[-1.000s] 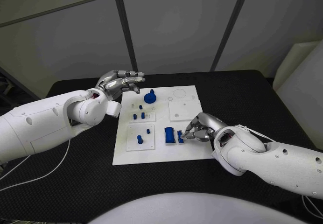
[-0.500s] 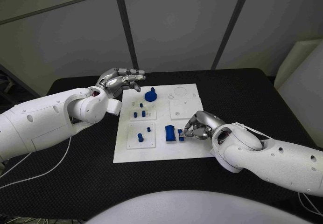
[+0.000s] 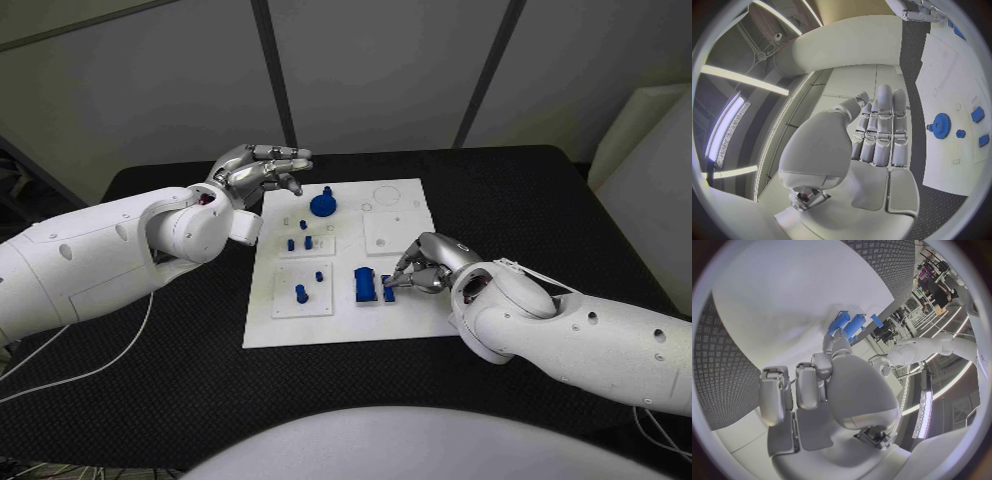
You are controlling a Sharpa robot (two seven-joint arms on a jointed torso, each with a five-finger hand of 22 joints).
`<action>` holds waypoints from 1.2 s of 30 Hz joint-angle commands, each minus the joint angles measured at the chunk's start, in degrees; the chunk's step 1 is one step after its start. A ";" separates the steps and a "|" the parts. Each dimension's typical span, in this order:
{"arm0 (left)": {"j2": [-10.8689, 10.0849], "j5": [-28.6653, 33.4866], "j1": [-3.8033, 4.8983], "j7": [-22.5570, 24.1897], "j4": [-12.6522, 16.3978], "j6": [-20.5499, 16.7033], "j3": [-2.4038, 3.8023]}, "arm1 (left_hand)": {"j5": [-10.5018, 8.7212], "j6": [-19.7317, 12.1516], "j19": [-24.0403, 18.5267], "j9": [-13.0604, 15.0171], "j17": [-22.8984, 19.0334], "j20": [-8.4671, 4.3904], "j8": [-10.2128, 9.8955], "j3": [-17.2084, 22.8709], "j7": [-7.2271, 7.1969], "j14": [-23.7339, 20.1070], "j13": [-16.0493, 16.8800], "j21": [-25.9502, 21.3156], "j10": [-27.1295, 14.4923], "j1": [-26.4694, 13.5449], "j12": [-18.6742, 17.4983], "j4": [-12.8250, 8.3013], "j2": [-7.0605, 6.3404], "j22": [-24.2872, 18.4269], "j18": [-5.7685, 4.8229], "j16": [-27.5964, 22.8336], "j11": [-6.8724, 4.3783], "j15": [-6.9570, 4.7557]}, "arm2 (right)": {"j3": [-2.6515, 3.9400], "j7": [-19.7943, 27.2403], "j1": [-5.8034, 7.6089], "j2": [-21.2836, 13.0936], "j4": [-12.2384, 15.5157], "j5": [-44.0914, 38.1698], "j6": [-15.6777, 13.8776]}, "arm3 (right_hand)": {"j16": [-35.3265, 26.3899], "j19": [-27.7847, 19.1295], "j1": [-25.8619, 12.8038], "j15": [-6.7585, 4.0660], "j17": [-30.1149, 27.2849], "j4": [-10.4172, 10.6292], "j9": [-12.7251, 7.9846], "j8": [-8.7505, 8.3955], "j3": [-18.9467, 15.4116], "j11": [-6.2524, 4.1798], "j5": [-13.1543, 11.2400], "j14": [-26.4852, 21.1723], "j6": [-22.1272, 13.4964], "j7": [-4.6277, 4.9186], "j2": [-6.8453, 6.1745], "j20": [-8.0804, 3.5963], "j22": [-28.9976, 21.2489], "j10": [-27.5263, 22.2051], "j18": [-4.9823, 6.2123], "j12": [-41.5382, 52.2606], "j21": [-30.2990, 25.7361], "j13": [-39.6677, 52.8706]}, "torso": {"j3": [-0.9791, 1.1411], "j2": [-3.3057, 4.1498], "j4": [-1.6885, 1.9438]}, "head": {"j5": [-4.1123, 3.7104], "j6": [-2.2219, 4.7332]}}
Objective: Assemble the parts on the task board
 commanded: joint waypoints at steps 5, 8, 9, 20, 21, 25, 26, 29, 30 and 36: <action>0.08 0.12 0.05 0.19 0.01 0.67 0.04 | -0.33 0.07 -0.13 0.06 -0.09 0.00 -0.18 -0.18 0.24 -0.04 0.10 -0.35 -0.17 -0.16 -0.24 -0.02 0.36 -0.06 -0.62 -0.39 0.40 0.17 | -0.08 4.40 -0.04 -0.24 0.59 0.25 -3.22 | 0.30 6.04 -0.64 -0.31 0.18 -0.08 0.61 0.27 -0.66 -1.70 -0.43 2.79 0.43 -0.01 0.53 -0.44 15.10 2.08 -0.43 4.16 0.16 0.26 | -0.06 -0.09 -0.08 | -0.05 0.03; 0.03 0.12 0.04 0.20 0.04 0.69 0.04 | -0.33 0.07 -0.13 0.06 -0.09 0.00 -0.18 -0.18 0.24 -0.04 0.10 -0.35 -0.17 -0.16 -0.24 -0.02 0.36 -0.06 -0.62 -0.39 0.40 0.17 | -0.10 5.89 -0.05 -0.89 1.31 1.27 -4.02 | 0.39 6.04 -1.50 -0.33 0.35 0.20 1.10 0.31 -1.17 -1.73 -0.45 2.82 0.44 -0.05 0.72 -0.47 15.10 2.17 -0.43 4.42 0.16 0.45 | -0.01 -0.06 -0.06 | 0.02 0.07; 0.02 0.12 0.04 0.20 0.05 0.69 0.04 | -0.33 0.07 -0.13 0.06 -0.09 0.00 -0.18 -0.18 0.24 -0.04 0.10 -0.35 -0.17 -0.16 -0.24 -0.02 0.36 -0.06 -0.62 -0.39 0.40 0.17 | -0.10 6.19 -0.05 -1.12 1.56 1.49 -4.07 | 0.41 6.04 -1.56 -0.34 0.37 0.21 1.15 0.31 -1.21 -1.73 -0.45 2.82 0.44 -0.05 0.73 -0.47 15.10 2.18 -0.43 4.44 0.16 0.47 | 0.00 -0.06 -0.07 | 0.05 0.06; -0.23 0.12 0.01 0.18 0.15 0.64 0.04 | -0.32 0.09 -0.10 0.07 -0.09 -0.01 -0.18 -0.15 0.24 -0.03 0.10 -0.39 -0.15 -0.07 -0.24 -0.07 0.44 -0.09 -0.62 -0.43 0.39 0.15 | -0.15 7.15 -0.09 -4.05 4.87 2.82 -1.36 | 0.44 6.04 -1.58 -0.34 0.42 0.17 1.26 0.31 -1.28 -1.75 -0.43 2.83 0.42 -0.09 0.73 -0.48 15.10 2.17 -0.43 4.41 0.16 0.46 | 0.01 -0.06 -0.11 | 0.08 -0.01; -0.23 0.12 0.01 0.18 0.16 0.66 0.04 | -0.32 0.09 -0.10 0.07 -0.09 -0.01 -0.18 -0.15 0.24 -0.03 0.10 -0.39 -0.15 -0.07 -0.24 -0.07 0.44 -0.09 -0.62 -0.43 0.39 0.15 | -0.15 7.05 -0.10 -4.16 5.01 2.84 -0.88 | 0.44 6.04 -1.53 -0.35 0.43 0.11 1.31 0.31 -1.30 -1.77 -0.43 2.83 0.41 -0.12 0.72 -0.49 15.10 2.18 -0.43 4.45 0.16 0.48 | 0.02 -0.07 -0.12 | 0.04 -0.01; -0.22 0.12 -0.01 0.17 0.15 0.66 0.04 | -0.32 0.09 -0.10 0.07 -0.09 -0.01 -0.18 -0.15 0.24 -0.03 0.10 -0.39 -0.15 -0.07 -0.24 -0.07 0.44 -0.09 -0.62 -0.43 0.39 0.15 | -0.16 6.41 -0.10 -4.39 4.99 2.81 0.97 | 0.41 6.04 -1.24 -0.38 0.38 -0.16 1.50 0.29 -1.33 -1.82 -0.40 2.82 0.37 -0.17 0.75 -0.51 15.10 2.14 -0.43 4.40 0.16 0.47 | -0.03 -0.07 -0.03 | -0.15 0.00; -0.22 0.12 -0.02 0.17 0.15 0.65 0.04 | -0.32 0.09 -0.10 0.07 -0.09 -0.01 -0.18 -0.15 0.24 -0.03 0.10 -0.39 -0.15 -0.07 -0.24 -0.07 0.44 -0.09 -0.62 -0.43 0.39 0.15 | -0.16 6.27 -0.10 -4.39 4.92 2.73 1.23 | 0.41 6.04 -1.19 -0.39 0.38 -0.20 1.53 0.28 -1.33 -1.82 -0.39 2.81 0.37 -0.18 0.78 -0.51 15.10 2.14 -0.43 4.41 0.16 0.48 | -0.04 -0.09 -0.03 | -0.16 0.00; -0.21 0.12 -0.03 0.16 0.14 0.66 0.04 | -0.32 0.09 -0.10 0.07 -0.09 -0.01 -0.18 -0.15 0.24 -0.03 0.10 -0.39 -0.15 -0.07 -0.24 -0.07 0.44 -0.09 -0.62 -0.43 0.39 0.15 | -0.17 5.87 -0.11 -4.23 4.58 2.54 2.05 | 0.43 6.04 -1.05 -0.40 0.43 -0.32 1.61 0.26 -1.32 -1.84 -0.37 2.82 0.35 -0.19 0.85 -0.52 15.10 2.16 -0.43 4.50 0.16 0.54 | -0.02 -0.01 0.00 | -0.24 0.08; -0.20 0.12 -0.03 0.16 0.15 0.67 0.04 | -0.32 0.09 -0.10 0.07 -0.09 -0.01 -0.18 -0.15 0.24 -0.03 0.10 -0.39 -0.15 -0.07 -0.24 -0.07 0.44 -0.09 -0.62 -0.43 0.39 0.15 | -0.17 5.76 -0.11 -4.14 4.46 2.55 2.29 | 0.43 6.04 -0.97 -0.41 0.43 -0.39 1.66 0.25 -1.32 -1.84 -0.36 2.82 0.33 -0.20 0.89 -0.53 15.10 2.16 -0.43 4.52 0.16 0.56 | -0.03 0.00 0.02 | -0.25 0.08; -0.23 0.12 -0.04 0.13 0.17 0.68 0.04 | -0.32 0.09 -0.10 0.07 -0.09 -0.01 -0.18 -0.15 0.24 -0.03 0.10 -0.39 -0.15 -0.07 -0.24 -0.07 0.44 -0.09 -0.62 -0.43 0.39 0.15 | -0.19 5.09 -0.14 -3.69 3.72 2.22 3.16 | 0.45 6.04 -0.71 -0.43 0.48 -0.62 1.82 0.21 -1.32 -1.86 -0.33 2.82 0.30 -0.21 1.02 -0.55 15.10 2.15 -0.43 4.55 0.16 0.60 | -0.02 0.02 0.02 | -0.13 -0.07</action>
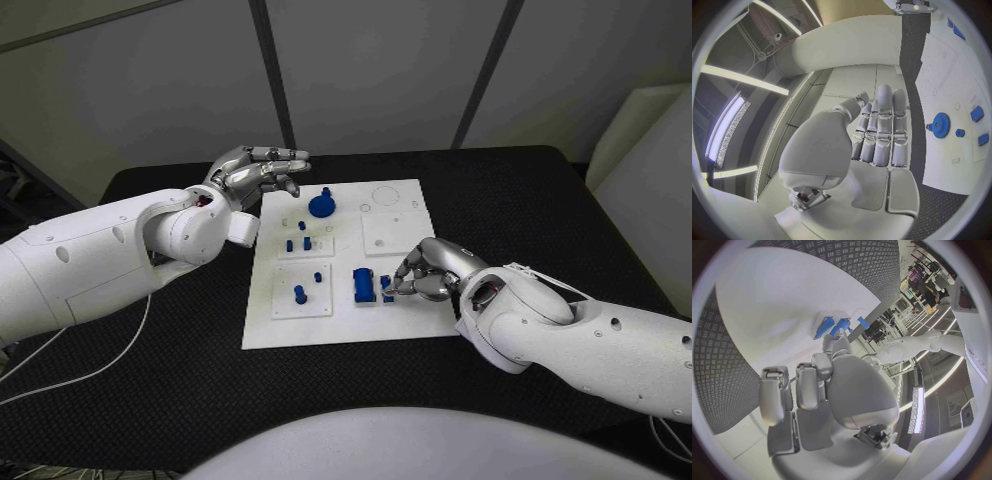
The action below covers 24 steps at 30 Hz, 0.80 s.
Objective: Assemble the parts on the task board
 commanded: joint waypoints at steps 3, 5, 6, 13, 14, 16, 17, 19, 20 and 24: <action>-0.07 0.12 0.05 0.14 0.12 0.60 0.04 | -0.32 0.09 -0.10 0.09 -0.09 -0.01 -0.18 -0.15 0.24 -0.03 0.06 -0.39 -0.15 -0.07 -0.24 -0.07 0.43 -0.05 -0.62 -0.20 0.39 0.15 | -0.01 -0.83 0.03 0.19 -0.59 -0.58 2.47 | 0.18 6.04 0.76 -0.47 0.11 -0.56 0.14 0.15 -0.02 -1.86 -0.08 2.83 0.30 -0.22 0.31 -0.56 15.07 2.15 -0.43 4.12 0.16 0.14 | -0.01 0.03 0.01 | 0.17 -0.23; -0.07 0.12 0.05 0.13 0.12 0.60 0.04 | -0.32 0.09 -0.10 0.09 -0.09 -0.01 -0.18 -0.15 0.24 -0.03 0.06 -0.39 -0.15 -0.07 -0.24 -0.07 0.43 -0.05 -0.62 -0.20 0.39 0.15 | -0.01 -0.95 0.02 0.22 -0.70 -0.70 2.82 | 0.17 6.04 0.85 -0.48 0.09 -0.65 0.19 0.13 -0.03 -1.87 -0.06 2.83 0.29 -0.22 0.33 -0.57 15.07 2.14 -0.43 4.13 0.16 0.15 | -0.01 0.04 0.03 | 0.22 -0.29; -0.07 0.12 0.05 0.13 0.13 0.61 0.04 | -0.32 0.09 -0.10 0.09 -0.09 -0.01 -0.18 -0.15 0.24 -0.03 0.06 -0.39 -0.15 -0.07 -0.24 -0.07 0.43 -0.05 -0.62 -0.20 0.39 0.15 | -0.01 -0.98 0.02 0.23 -0.72 -0.72 2.90 | 0.17 6.04 0.89 -0.48 0.09 -0.69 0.21 0.12 -0.04 -1.87 -0.05 2.82 0.28 -0.21 0.34 -0.57 15.07 2.14 -0.43 4.13 0.16 0.15 | 0.00 0.03 0.03 | 0.25 -0.32; -0.09 0.12 0.05 0.09 0.10 0.58 0.04 | -0.32 0.09 -0.10 0.09 -0.09 -0.01 -0.18 -0.15 0.24 -0.03 0.06 -0.39 -0.15 -0.07 -0.24 -0.07 0.43 -0.05 -0.62 -0.20 0.39 0.15 | -0.02 -1.15 0.00 0.28 -0.70 -1.04 3.45 | 0.21 6.04 0.95 -0.48 0.17 -0.75 0.25 0.12 -0.05 -1.87 -0.03 2.84 0.28 -0.22 0.35 -0.57 15.07 2.16 -0.43 4.24 0.16 0.23 | 0.03 0.01 -0.02 | 0.32 -0.43; -0.10 0.12 0.05 0.08 0.10 0.58 0.04 | -0.32 0.09 -0.10 0.09 -0.09 -0.01 -0.18 -0.15 0.24 -0.03 0.06 -0.39 -0.15 -0.07 -0.24 -0.07 0.43 -0.05 -0.62 -0.20 0.39 0.15 | -0.02 -1.18 0.00 0.27 -0.69 -1.08 3.46 | 0.23 6.04 0.97 -0.48 0.20 -0.76 0.26 0.11 -0.05 -1.87 -0.02 2.84 0.29 -0.22 0.36 -0.57 15.07 2.17 -0.43 4.28 0.16 0.26 | 0.03 0.01 -0.04 | 0.35 -0.45; -0.10 0.12 0.05 0.07 0.10 0.57 0.04 | -0.32 0.09 -0.10 0.09 -0.09 -0.01 -0.18 -0.15 0.24 -0.03 0.06 -0.39 -0.15 -0.07 -0.24 -0.07 0.43 -0.05 -0.62 -0.20 0.39 0.15 | -0.02 -1.24 -0.01 0.27 -0.72 -1.16 3.44 | 0.23 6.04 0.97 -0.48 0.20 -0.76 0.26 0.11 -0.05 -1.87 -0.02 2.84 0.29 -0.22 0.36 -0.57 15.07 2.17 -0.43 4.28 0.16 0.26 | 0.02 0.02 -0.05 | 0.36 -0.47; -0.10 0.12 0.05 0.07 0.10 0.58 0.04 | -0.32 0.09 -0.10 0.09 -0.09 -0.01 -0.18 -0.15 0.24 -0.03 0.06 -0.39 -0.15 -0.07 -0.24 -0.07 0.43 -0.05 -0.62 -0.20 0.39 0.15 | -0.02 -1.30 -0.01 0.29 -0.78 -1.20 3.41 | 0.23 6.04 0.97 -0.48 0.20 -0.76 0.26 0.11 -0.05 -1.87 -0.02 2.84 0.29 -0.22 0.36 -0.57 15.07 2.17 -0.43 4.28 0.16 0.26 | 0.02 0.02 -0.05 | 0.36 -0.47; -0.09 0.12 0.04 0.06 0.10 0.58 0.04 | -0.32 0.10 -0.07 0.09 -0.09 -0.02 -0.19 -0.16 0.24 -0.03 0.06 -0.43 -0.15 -0.02 -0.24 -0.14 0.44 -0.07 -0.62 -0.24 0.38 0.14 | -0.02 -1.39 -0.01 0.41 -0.99 -1.32 3.29 | 0.25 6.04 1.01 -0.49 0.24 -0.80 0.29 0.11 -0.05 -1.87 0.00 2.85 0.30 -0.22 0.42 -0.58 15.07 2.19 -0.43 4.33 0.16 0.29 | 0.01 0.01 -0.05 | 0.31 -0.48; -0.08 0.12 0.04 0.06 0.09 0.58 0.04 | -0.32 0.10 -0.07 0.09 -0.09 -0.02 -0.19 -0.16 0.24 -0.03 0.06 -0.43 -0.15 -0.02 -0.24 -0.14 0.44 -0.07 -0.62 -0.24 0.38 0.14 | -0.02 -1.43 -0.01 0.49 -1.13 -1.35 3.24 | 0.25 6.04 1.01 -0.49 0.24 -0.80 0.29 0.11 -0.05 -1.87 0.00 2.85 0.30 -0.22 0.42 -0.58 15.07 2.19 -0.43 4.33 0.16 0.29 | 0.01 0.01 -0.05 | 0.31 -0.48; -0.06 0.12 0.04 0.04 0.12 0.59 0.04 | -0.32 0.10 -0.07 0.09 -0.09 -0.02 -0.19 -0.16 0.24 -0.03 0.06 -0.43 -0.15 -0.02 -0.24 -0.14 0.44 -0.07 -0.62 -0.24 0.38 0.14 | -0.02 -1.72 -0.01 0.99 -2.12 -1.55 2.69 | 0.27 6.04 1.01 -0.49 0.28 -0.81 0.36 0.11 -0.04 -1.87 0.02 2.86 0.33 -0.22 0.58 -0.58 15.07 2.22 -0.43 4.43 0.16 0.36 | 0.03 0.08 0.05 | 0.20 -0.43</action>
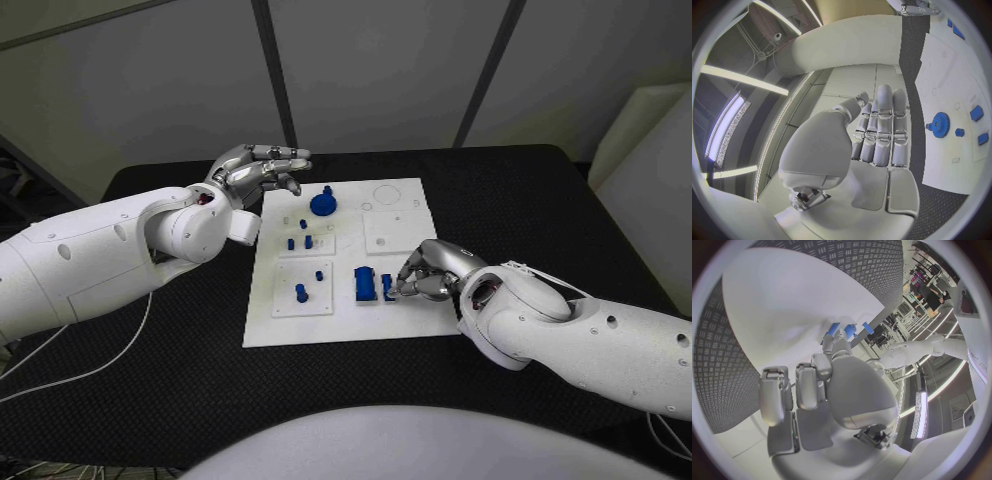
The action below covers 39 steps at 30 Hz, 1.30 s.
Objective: Assemble the parts on the task board
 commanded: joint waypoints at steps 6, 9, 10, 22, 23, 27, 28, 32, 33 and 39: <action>-0.09 0.12 0.07 0.07 0.17 0.52 0.04 | -0.32 0.10 -0.07 0.09 -0.09 -0.02 -0.19 -0.16 0.24 -0.03 0.07 -0.20 -0.15 -0.02 -0.24 -0.14 0.44 -0.08 -0.61 -0.24 0.38 0.14 | -0.02 -0.83 0.00 0.78 -1.75 -0.85 -0.19 | 0.29 5.84 0.31 -0.36 0.10 -0.35 0.16 0.11 0.08 -3.01 0.04 2.93 0.36 -0.21 0.28 -0.39 15.08 3.41 -0.42 2.48 0.16 0.19 | 0.00 0.07 0.18 | -0.01 -0.11; -0.10 0.12 0.07 0.06 0.18 0.53 0.04 | -0.32 0.10 -0.07 0.09 -0.09 -0.02 -0.19 -0.16 0.24 -0.03 0.07 -0.20 -0.15 -0.02 -0.24 -0.14 0.44 -0.08 -0.61 -0.24 0.38 0.14 | -0.02 -0.69 0.00 1.02 -1.83 -0.88 -0.38 | 0.29 5.84 0.31 -0.36 0.10 -0.35 0.16 0.11 0.08 -3.01 0.04 2.93 0.36 -0.21 0.28 -0.39 15.08 3.41 -0.42 2.48 0.16 0.19 | 0.04 0.01 0.15 | 0.14 -0.12; -0.10 0.12 0.07 0.06 0.17 0.54 0.04 | -0.32 0.10 -0.07 0.09 -0.09 -0.02 -0.19 -0.16 0.24 -0.03 0.07 -0.20 -0.15 -0.02 -0.24 -0.14 0.44 -0.08 -0.61 -0.24 0.38 0.14 | -0.02 -0.55 0.00 1.06 -1.74 -0.88 -0.61 | 0.31 5.84 0.26 -0.36 0.14 -0.34 0.22 0.10 0.05 -3.00 0.04 2.93 0.37 -0.22 0.38 -0.39 15.08 3.43 -0.42 2.54 0.16 0.23 | 0.06 -0.01 0.10 | 0.16 -0.06; -0.15 0.12 -0.09 0.04 0.09 0.53 0.04 | -0.32 0.11 -0.06 0.10 -0.08 -0.02 -0.19 -0.16 0.24 -0.03 0.07 -0.21 -0.15 0.00 -0.24 -0.16 0.47 -0.09 -0.61 -0.26 0.38 0.14 | 0.02 7.39 0.02 -2.65 2.99 6.03 -4.18 | -0.82 5.84 -2.03 -0.16 -1.60 0.42 1.11 -0.55 -1.58 -2.70 0.62 2.50 -0.64 0.16 0.36 -0.26 15.08 2.53 -0.42 0.29 0.16 -1.07 | -0.08 -0.19 0.05 | 0.00 0.69; -0.17 0.12 -0.10 0.02 0.06 0.49 0.04 | -0.32 0.11 -0.06 0.10 -0.08 -0.02 -0.19 -0.16 0.24 -0.03 0.07 -0.21 -0.15 0.00 -0.24 -0.16 0.47 -0.09 -0.61 -0.26 0.38 0.14 | 0.03 8.92 0.08 -3.32 3.34 8.60 -3.59 | -1.42 5.84 -2.45 0.03 -2.48 0.60 1.14 -1.13 -1.90 -2.39 0.29 2.26 -1.65 0.53 0.32 -0.12 15.08 1.83 -0.42 -1.19 0.16 -1.94 | -0.09 -0.18 0.03 | 0.02 0.90; -0.02 0.13 -0.12 0.06 -0.11 0.46 0.04 | -0.34 0.10 -0.05 0.10 -0.08 -0.01 -0.20 -0.22 0.26 -0.02 0.07 -0.24 -0.16 -0.09 -0.25 -0.13 0.44 -0.11 -0.63 -0.28 0.41 0.16 | 0.08 14.94 1.57 -4.87 3.22 20.60 -1.70 | -4.82 4.35 -2.44 1.17 -7.11 0.40 0.59 -3.25 -2.34 -0.90 -0.72 0.99 -6.22 2.37 0.65 0.75 13.52 -1.57 0.53 -8.60 -4.29 -6.45 | -0.32 -0.36 0.16 | -0.51 1.56; 0.10 0.13 -0.13 0.15 -0.27 0.49 0.04 | -0.34 0.10 -0.05 0.10 -0.08 -0.01 -0.20 -0.23 0.26 -0.02 0.07 -0.25 -0.16 -0.09 -0.25 -0.13 0.43 -0.11 -0.63 -0.28 0.41 0.16 | 0.09 16.78 2.16 -5.00 2.74 23.76 -1.28 | -5.45 4.00 -2.34 1.44 -7.86 0.24 0.34 -3.29 -2.44 -0.57 -0.70 0.82 -7.29 2.75 0.68 0.99 13.16 -2.13 0.74 -9.82 -5.31 -7.24 | -0.37 -0.52 0.11 | -0.51 1.71; 1.19 1.05 -0.13 0.58 -1.72 0.58 0.04 | -0.33 -0.08 -0.60 0.07 -0.40 0.17 -0.34 -0.63 0.26 -0.96 0.05 -1.16 -0.34 -0.93 -0.34 0.32 0.34 -0.60 -0.67 -1.25 0.46 0.45 | 0.11 25.86 5.02 -4.22 -2.08 39.00 1.04 | -22.38 -3.97 -1.32 3.15 -27.25 -0.89 -0.72 -2.78 -3.36 1.41 -0.34 -5.41 -11.73 4.48 1.60 2.92 4.26 -11.61 4.86 -32.32 -27.88 -23.02 | -0.69 -1.37 0.26 | -0.68 2.96; 1.54 1.39 -0.13 0.75 -2.18 0.55 0.04 | -0.33 -0.14 -1.02 0.06 -0.66 0.27 -0.38 -0.72 0.27 -1.56 0.05 -1.72 -0.39 -1.09 -0.36 0.42 0.31 -0.90 -0.69 -1.91 0.51 0.56 | 0.11 27.73 5.65 -3.77 -3.65 42.87 1.83 | -26.88 -5.64 -1.06 3.35 -32.14 -1.12 -0.86 -3.11 -3.65 1.56 -0.13 -6.64 -12.30 4.76 1.81 3.06 1.83 -12.48 5.83 -33.96 -33.31 -24.65 | -0.74 -1.55 0.30 | -0.79 3.42; 3.84 3.28 -0.12 2.37 -5.47 0.54 0.05 | -0.36 -0.86 -6.86 -0.09 -4.67 1.86 -0.63 -1.82 0.43 -8.37 -0.07 -9.27 -1.49 -2.65 -0.84 1.76 -0.05 -5.22 -1.21 -11.32 1.27 2.78 | 0.14 35.88 7.78 -0.82 -12.79 58.18 4.64 | -43.32 -17.13 1.58 5.96 -43.08 -2.45 -2.96 -3.32 -5.23 4.02 1.39 -12.97 -14.91 6.85 4.32 5.22 -14.84 -17.11 9.71 -45.23 -65.81 -36.30 | -1.32 -3.12 0.60 | -1.41 5.55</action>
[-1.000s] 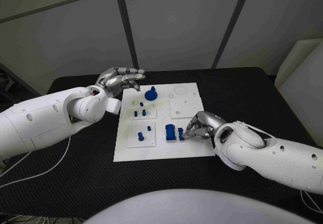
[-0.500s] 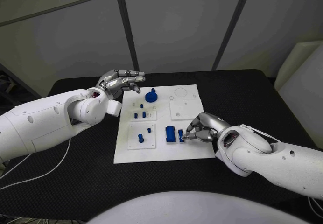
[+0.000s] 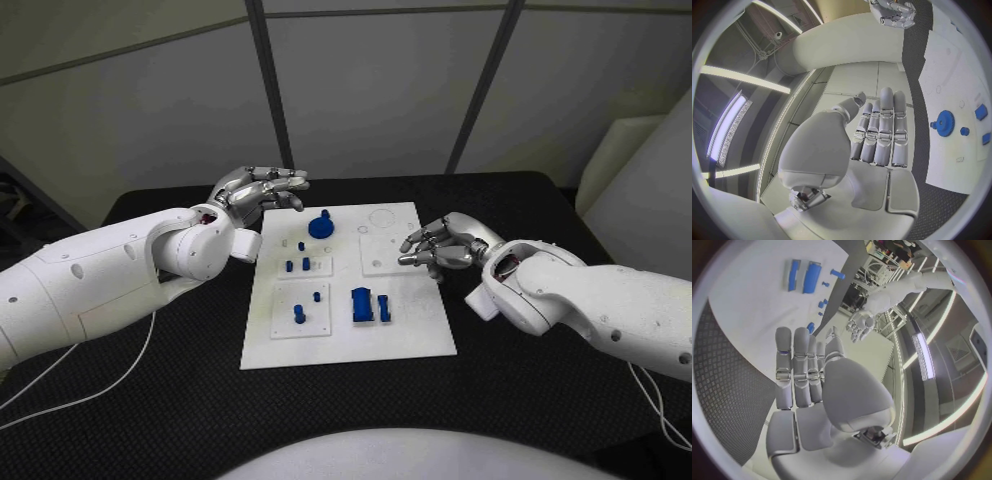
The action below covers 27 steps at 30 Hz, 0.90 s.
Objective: Assemble the parts on the task board
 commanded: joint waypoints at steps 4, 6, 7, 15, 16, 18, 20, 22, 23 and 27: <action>3.33 4.51 0.10 4.19 -5.12 -0.15 0.07 | -0.43 -1.11 -5.11 -0.33 -4.43 2.49 -0.30 -2.14 0.25 -4.73 -0.12 -10.08 -1.25 -0.75 -0.65 1.44 0.17 -6.64 -1.62 -11.00 1.15 2.48 | 0.01 16.24 1.64 4.53 -11.55 26.39 5.53 | -17.90 -7.88 2.38 4.80 -8.94 -1.83 -6.51 -0.28 -2.80 3.89 0.97 -8.61 -3.43 2.84 2.35 4.13 -12.85 -4.26 -0.15 -12.81 -17.45 -14.59 | -0.98 -2.87 0.08 | -0.61 3.20; 4.42 5.58 0.09 5.07 -6.79 -0.76 0.04 | -0.40 -1.55 -7.59 -0.54 -5.46 3.29 -0.37 -2.71 0.28 -6.38 -0.16 -13.29 -1.59 -0.84 -0.70 1.85 0.30 -8.75 -1.96 -13.93 1.39 3.41 | 0.02 17.79 1.82 6.00 -14.50 28.17 5.99 | -22.24 -10.74 2.62 6.49 -11.48 -2.66 -8.73 0.02 -3.19 5.43 0.97 -11.90 -4.86 3.02 2.35 5.32 -16.04 -5.52 -0.59 -14.92 -21.31 -17.32 | -1.04 -3.29 0.03 | -0.72 4.40; 4.98 6.17 0.08 5.53 -7.65 -1.13 -0.02 | -0.42 -1.81 -9.14 -0.70 -6.08 3.74 -0.39 -3.09 0.35 -7.16 -0.17 -15.13 -1.82 -0.82 -0.71 2.06 0.34 -10.02 -2.02 -15.54 1.51 3.87 | 0.03 18.50 1.89 6.76 -15.94 28.96 6.14 | -24.53 -11.98 2.48 7.46 -12.95 -3.00 -9.95 -0.18 -3.22 6.03 0.94 -13.57 -5.07 2.94 2.66 5.87 -17.81 -6.05 -0.71 -15.94 -23.26 -18.86 | -1.08 -3.62 -0.04 | -0.65 4.79; 10.87 12.01 -0.79 10.09 -15.64 -7.82 -0.66 | -1.04 -6.76 -17.36 -1.61 -12.35 7.75 -0.41 -9.79 -0.89 -17.18 -0.15 -24.97 -8.72 -4.67 -1.07 8.25 1.85 -17.89 -1.10 -27.19 0.91 4.90 | 0.08 23.20 2.12 14.52 -28.37 33.66 7.63 | -37.53 -25.51 -4.74 9.71 -24.52 -4.05 -21.82 -0.11 -3.00 5.48 0.19 -20.01 -7.20 2.73 3.77 10.17 -34.76 -11.48 0.01 -17.72 -27.23 -31.99 | -0.93 -5.76 -0.19 | 0.62 6.51; 11.43 12.47 -1.03 10.51 -16.27 -8.52 -0.68 | -1.06 -7.51 -18.94 -1.58 -13.06 8.01 -0.45 -10.73 -1.09 -19.16 -0.13 -25.98 -9.84 -4.64 -1.04 8.78 2.12 -19.13 -1.12 -27.76 0.86 4.89 | 0.09 23.50 2.13 15.40 -29.54 33.83 7.87 | -37.60 -27.52 -5.90 9.94 -25.56 -3.73 -22.95 -0.12 -2.80 5.62 0.05 -21.54 -7.68 2.58 3.88 10.70 -36.42 -12.55 -0.05 -17.85 -27.82 -33.12 | -0.82 -5.95 -0.25 | 0.80 6.45; 12.46 13.11 -1.50 11.13 -17.32 -9.43 -0.71 | -1.00 -8.60 -21.47 -1.55 -14.10 8.23 -0.46 -12.42 -1.48 -23.11 -0.12 -27.48 -11.81 -4.32 -0.93 9.64 2.68 -21.28 -1.25 -28.12 0.33 4.59 | 0.09 23.98 2.13 16.93 -31.50 34.05 8.33 | -37.87 -30.91 -8.61 9.82 -28.07 -3.08 -26.03 -0.02 -1.77 6.01 -0.09 -24.70 -8.36 2.43 4.24 11.88 -40.28 -14.11 0.36 -17.98 -27.49 -35.86 | -0.66 -6.26 -0.34 | 1.03 6.32; 13.32 13.46 -1.86 11.61 -18.13 -10.13 -0.72 | -0.97 -9.18 -22.41 -1.51 -14.37 8.29 -0.36 -14.24 -1.53 -25.50 -0.08 -28.35 -13.29 -3.85 -0.48 10.70 3.46 -22.64 -1.34 -28.31 0.16 4.37 | 0.10 24.29 2.14 18.03 -32.91 34.20 8.64 | -38.02 -31.99 -9.99 9.50 -28.72 -3.13 -28.19 -0.11 -1.08 5.45 -0.17 -28.20 -9.14 2.45 3.77 12.38 -42.46 -16.57 0.38 -18.09 -27.61 -37.69 | -0.57 -6.50 -0.27 | 0.92 6.19; 14.09 13.68 -2.20 12.07 -18.85 -10.74 -0.73 | -0.96 -9.53 -22.91 -1.52 -14.47 8.31 -0.37 -15.49 -1.61 -27.24 -0.10 -28.82 -14.25 -3.65 -0.22 11.49 3.89 -23.43 -1.47 -28.39 -0.01 4.15 | 0.10 24.50 2.14 18.96 -34.08 34.42 8.95 | -38.11 -32.38 -11.05 9.22 -28.82 -2.96 -29.77 -0.24 -0.52 5.28 -0.21 -29.94 -10.90 2.32 3.73 12.48 -43.76 -18.73 0.32 -18.17 -27.61 -38.28 | -0.53 -6.64 -0.19 | 0.86 6.17; 14.46 13.78 -2.40 12.35 -19.19 -11.08 -0.73 | -0.97 -9.74 -23.07 -1.52 -14.50 8.31 -0.37 -16.12 -1.69 -27.98 -0.10 -29.01 -14.68 -3.48 -0.03 11.87 4.08 -23.78 -1.52 -28.43 -0.04 4.07 | 0.10 24.57 2.14 19.36 -34.60 34.53 9.11 | -38.14 -32.75 -11.46 9.12 -28.85 -2.86 -30.35 -0.29 -0.28 5.28 -0.20 -30.53 -11.57 2.27 3.76 12.50 -44.36 -19.55 0.28 -18.22 -27.64 -38.35 | -0.50 -6.72 -0.16 | 0.92 6.18; 15.64 14.31 -3.11 13.12 -20.23 -11.90 -0.72 | -0.99 -10.46 -23.12 -1.56 -14.55 8.20 -0.46 -17.48 -1.84 -29.12 -0.13 -29.29 -15.81 -3.29 0.29 12.85 4.60 -24.35 -1.38 -28.45 -0.29 3.90 | 0.10 24.77 2.14 20.21 -35.61 34.75 9.63 | -38.13 -33.23 -12.02 9.02 -28.86 -2.77 -31.27 -0.37 0.14 5.42 -0.13 -30.94 -12.65 2.54 3.80 12.51 -45.38 -20.76 0.30 -18.27 -27.63 -38.42 | -0.18 -6.89 0.08 | 1.14 6.25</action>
